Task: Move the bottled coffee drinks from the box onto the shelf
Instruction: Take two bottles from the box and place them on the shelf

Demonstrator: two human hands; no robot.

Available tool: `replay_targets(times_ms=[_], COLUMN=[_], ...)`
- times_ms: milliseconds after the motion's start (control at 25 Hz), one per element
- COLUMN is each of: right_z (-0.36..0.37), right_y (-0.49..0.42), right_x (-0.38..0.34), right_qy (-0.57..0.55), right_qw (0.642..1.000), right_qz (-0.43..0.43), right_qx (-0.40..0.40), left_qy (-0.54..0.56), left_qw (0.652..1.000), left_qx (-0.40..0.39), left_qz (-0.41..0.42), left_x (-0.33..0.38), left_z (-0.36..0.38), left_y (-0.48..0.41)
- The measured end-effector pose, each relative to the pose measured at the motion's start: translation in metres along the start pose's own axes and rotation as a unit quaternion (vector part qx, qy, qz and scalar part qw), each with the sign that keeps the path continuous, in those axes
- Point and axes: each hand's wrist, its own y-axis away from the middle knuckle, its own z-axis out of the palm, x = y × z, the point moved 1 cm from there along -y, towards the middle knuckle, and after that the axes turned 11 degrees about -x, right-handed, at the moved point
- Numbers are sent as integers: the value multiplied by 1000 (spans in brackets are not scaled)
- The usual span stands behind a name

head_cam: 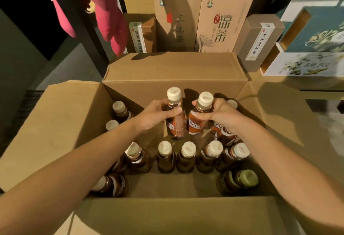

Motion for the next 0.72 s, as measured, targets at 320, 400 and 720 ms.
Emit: replay_targets(times_ms=[320,400,720], right_z=[19,33,153], right_y=[78,99,152], right_x=[-113,-141,-224], right_qy=[-26,-17,42], right_qw=[973,959,910], right_qz=[-231,-282,-387], right_qx=[-14,-25,-144], left_qy=[35,27,2], left_qw=[963,943,856], left_qx=[218,281,488], left_qz=[157,177,169], left_x=[89,107,121], left_z=[8,17,31], left_y=[91,125,288])
